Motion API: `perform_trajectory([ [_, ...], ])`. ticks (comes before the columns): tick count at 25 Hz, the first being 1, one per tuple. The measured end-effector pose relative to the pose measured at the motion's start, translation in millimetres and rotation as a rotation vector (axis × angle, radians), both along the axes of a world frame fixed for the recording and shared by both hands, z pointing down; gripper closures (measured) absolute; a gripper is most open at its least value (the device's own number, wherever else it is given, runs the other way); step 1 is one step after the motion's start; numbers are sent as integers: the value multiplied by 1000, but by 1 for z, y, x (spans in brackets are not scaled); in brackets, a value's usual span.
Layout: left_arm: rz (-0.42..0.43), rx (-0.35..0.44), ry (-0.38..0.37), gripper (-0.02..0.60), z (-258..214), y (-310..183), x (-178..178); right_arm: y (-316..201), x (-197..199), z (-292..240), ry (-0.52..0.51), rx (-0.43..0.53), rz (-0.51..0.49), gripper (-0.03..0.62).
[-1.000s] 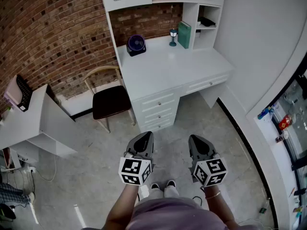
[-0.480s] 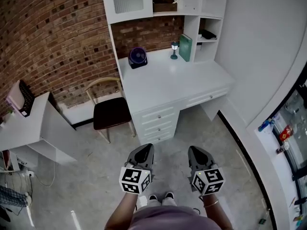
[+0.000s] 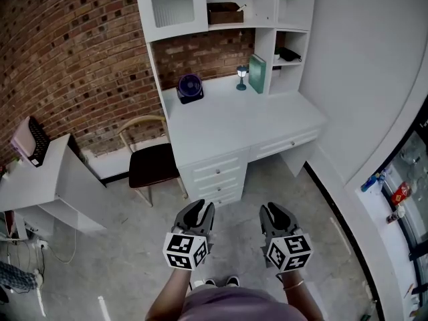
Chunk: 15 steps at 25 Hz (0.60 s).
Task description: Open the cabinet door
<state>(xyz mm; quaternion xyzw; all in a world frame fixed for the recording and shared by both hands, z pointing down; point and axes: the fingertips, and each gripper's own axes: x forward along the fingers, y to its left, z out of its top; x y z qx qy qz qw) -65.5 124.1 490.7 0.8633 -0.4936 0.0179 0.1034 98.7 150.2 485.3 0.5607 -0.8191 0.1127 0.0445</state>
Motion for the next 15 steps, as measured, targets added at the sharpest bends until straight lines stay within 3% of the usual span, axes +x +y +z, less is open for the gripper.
perform_trajectory([
  [15,-12,-28,-33,449,10,-45,25,-50,20,13,-55,-30,-48,461],
])
